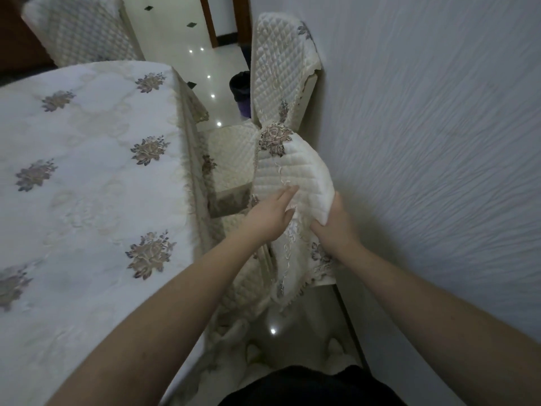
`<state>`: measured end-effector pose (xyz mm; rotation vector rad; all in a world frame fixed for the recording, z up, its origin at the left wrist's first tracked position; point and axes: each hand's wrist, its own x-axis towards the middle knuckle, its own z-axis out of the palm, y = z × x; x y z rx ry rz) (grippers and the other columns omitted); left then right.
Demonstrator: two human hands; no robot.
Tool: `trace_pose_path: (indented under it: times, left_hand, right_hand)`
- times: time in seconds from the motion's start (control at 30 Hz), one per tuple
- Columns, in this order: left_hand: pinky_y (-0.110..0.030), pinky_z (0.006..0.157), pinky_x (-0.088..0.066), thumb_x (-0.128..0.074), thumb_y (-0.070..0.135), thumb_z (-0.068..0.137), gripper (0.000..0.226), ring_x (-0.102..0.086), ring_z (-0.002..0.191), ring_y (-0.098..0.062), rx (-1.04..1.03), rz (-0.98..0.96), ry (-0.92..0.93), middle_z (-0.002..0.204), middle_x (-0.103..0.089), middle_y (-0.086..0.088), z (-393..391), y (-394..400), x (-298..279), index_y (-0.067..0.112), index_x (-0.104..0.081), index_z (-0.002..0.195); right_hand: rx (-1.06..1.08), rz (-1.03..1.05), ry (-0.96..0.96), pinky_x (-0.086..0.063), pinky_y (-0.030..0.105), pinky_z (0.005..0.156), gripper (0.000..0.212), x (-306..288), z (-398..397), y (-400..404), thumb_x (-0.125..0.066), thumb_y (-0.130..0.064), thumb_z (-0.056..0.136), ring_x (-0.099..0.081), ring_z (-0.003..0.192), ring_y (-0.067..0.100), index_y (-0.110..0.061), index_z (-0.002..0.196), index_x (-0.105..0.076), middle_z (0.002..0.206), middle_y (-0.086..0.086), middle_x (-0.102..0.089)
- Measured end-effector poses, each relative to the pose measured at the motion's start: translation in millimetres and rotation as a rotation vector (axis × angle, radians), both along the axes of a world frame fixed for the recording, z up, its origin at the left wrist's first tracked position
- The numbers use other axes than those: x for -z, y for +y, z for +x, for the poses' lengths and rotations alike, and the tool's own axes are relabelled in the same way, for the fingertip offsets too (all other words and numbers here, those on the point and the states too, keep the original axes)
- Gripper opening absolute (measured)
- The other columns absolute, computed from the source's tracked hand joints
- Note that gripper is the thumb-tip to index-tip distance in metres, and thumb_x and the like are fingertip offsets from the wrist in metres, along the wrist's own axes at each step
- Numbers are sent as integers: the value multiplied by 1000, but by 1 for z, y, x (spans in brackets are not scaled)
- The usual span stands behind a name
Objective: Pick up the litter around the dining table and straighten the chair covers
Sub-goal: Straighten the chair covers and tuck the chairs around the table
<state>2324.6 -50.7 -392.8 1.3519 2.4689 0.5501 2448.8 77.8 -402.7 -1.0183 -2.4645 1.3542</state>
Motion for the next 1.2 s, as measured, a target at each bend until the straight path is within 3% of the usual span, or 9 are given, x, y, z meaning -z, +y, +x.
trace_pose_path:
  times: [0.17,0.3,0.43,0.53,0.73,1.07,1.2]
  left_hand:
    - [-32,103,-34,-43,34,100,49,-42,132,-21,-224,-41,-97,147,-42,-6,47,1,-5,16,-36,146]
    - [-35,99,-41,-44,48,96,58,-51,122,-23,-385,5,-245,139,-52,-11,102,19,-1,10,-43,140]
    - [-39,98,-42,-57,60,83,92,-47,127,-29,-552,-12,-317,144,-44,-13,148,31,11,12,-19,151]
    - [-41,84,-46,-59,59,82,89,-56,113,-35,-691,-93,-253,130,-55,-13,163,35,17,17,-20,149]
    - [-37,71,-41,-59,37,87,75,-60,103,-36,-699,-155,-239,116,-62,-16,161,30,15,11,-21,146]
    - [-36,65,-39,-57,47,84,71,-63,93,-38,-644,-207,-149,106,-65,-14,151,-1,18,12,-27,138]
    - [-35,65,-39,-59,41,81,85,-62,96,-37,-593,-208,-173,112,-63,-14,154,0,12,11,-15,147]
  right_hand:
    - [-121,-111,31,-50,46,90,73,4,0,13,-64,-39,78,-55,109,22,-16,136,-28,124,5,-53]
    - [-40,-276,32,-44,44,100,68,-3,-12,34,-57,-50,87,-55,116,24,-17,141,-34,133,5,-54]
    - [-168,-325,-49,-45,42,101,87,-4,-25,48,-54,-69,70,-56,116,22,-28,143,-33,134,1,-55]
    - [-218,-336,-88,-47,43,98,91,0,-31,51,-57,-70,63,-58,112,23,-32,141,-33,130,0,-58]
    - [-282,-309,-86,-52,44,91,96,14,-36,48,-71,-50,56,-60,107,20,-34,141,-28,124,-3,-59]
    - [-281,-365,-73,-52,45,91,95,-1,-36,15,-67,-35,61,-59,105,25,-24,144,-23,124,3,-57]
    - [-277,-342,-80,-54,46,88,83,-4,-41,23,-69,-25,71,-61,100,24,-20,142,-26,121,5,-57]
